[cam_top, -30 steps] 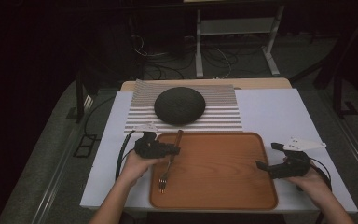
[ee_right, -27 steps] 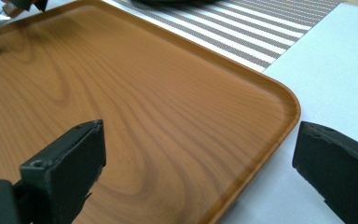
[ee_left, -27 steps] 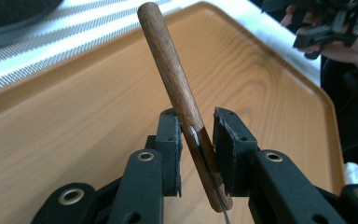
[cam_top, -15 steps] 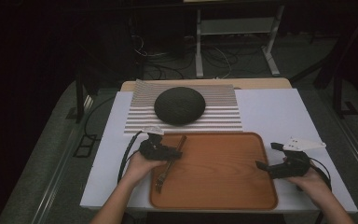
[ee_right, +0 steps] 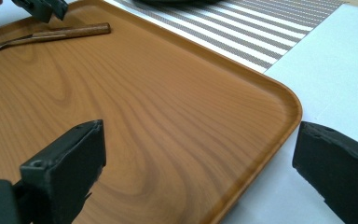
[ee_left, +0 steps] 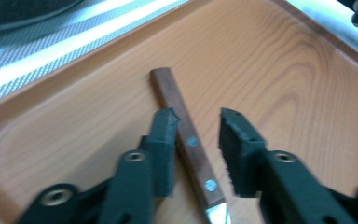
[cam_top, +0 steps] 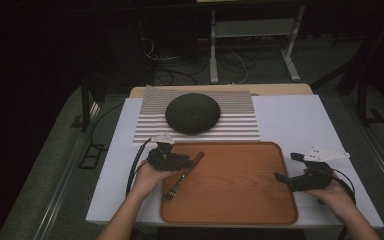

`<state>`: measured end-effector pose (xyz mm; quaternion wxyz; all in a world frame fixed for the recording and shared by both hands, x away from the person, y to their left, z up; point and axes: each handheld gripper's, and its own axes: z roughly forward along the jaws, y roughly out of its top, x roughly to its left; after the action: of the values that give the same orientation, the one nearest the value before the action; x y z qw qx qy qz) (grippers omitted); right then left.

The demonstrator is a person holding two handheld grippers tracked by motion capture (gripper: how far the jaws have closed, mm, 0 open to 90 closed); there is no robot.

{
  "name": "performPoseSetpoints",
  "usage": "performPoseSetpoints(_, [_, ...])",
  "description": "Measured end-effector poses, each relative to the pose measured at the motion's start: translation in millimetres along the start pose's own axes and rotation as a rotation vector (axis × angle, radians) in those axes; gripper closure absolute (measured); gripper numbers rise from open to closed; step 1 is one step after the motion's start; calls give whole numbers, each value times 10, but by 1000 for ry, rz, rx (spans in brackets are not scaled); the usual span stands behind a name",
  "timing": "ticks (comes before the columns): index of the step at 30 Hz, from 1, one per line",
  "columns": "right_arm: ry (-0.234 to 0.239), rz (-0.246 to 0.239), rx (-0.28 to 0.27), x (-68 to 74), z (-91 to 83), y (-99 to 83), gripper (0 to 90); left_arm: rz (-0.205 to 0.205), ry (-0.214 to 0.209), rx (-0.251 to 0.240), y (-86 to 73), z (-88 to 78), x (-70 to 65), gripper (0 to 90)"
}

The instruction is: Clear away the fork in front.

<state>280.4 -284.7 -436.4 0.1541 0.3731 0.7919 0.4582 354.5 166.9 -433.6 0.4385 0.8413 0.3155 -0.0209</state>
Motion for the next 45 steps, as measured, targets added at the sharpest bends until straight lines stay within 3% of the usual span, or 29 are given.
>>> performPoseSetpoints(7, [2, -1, 0, -6, 3, -4, 27, 111, 14, 60, 102, 117, -195, 890])
performPoseSetpoints(13, [-1, -8, 0, -9, -16, -10, 27, 164, 20, 133, 112, 289, -318, 892])
performPoseSetpoints(16, [-6, -15, -3, -2, -23, 1, 27, 188, 47, 168, 82, 326, -331, 892])
performPoseSetpoints(28, [-14, -19, 6, 12, -12, 1, 27, 150, 104, 157, 14, 171, -154, 889])
performPoseSetpoints(45, [-18, -24, 5, 14, -26, -3, 27, 93, 151, 146, -82, -43, 34, 885])
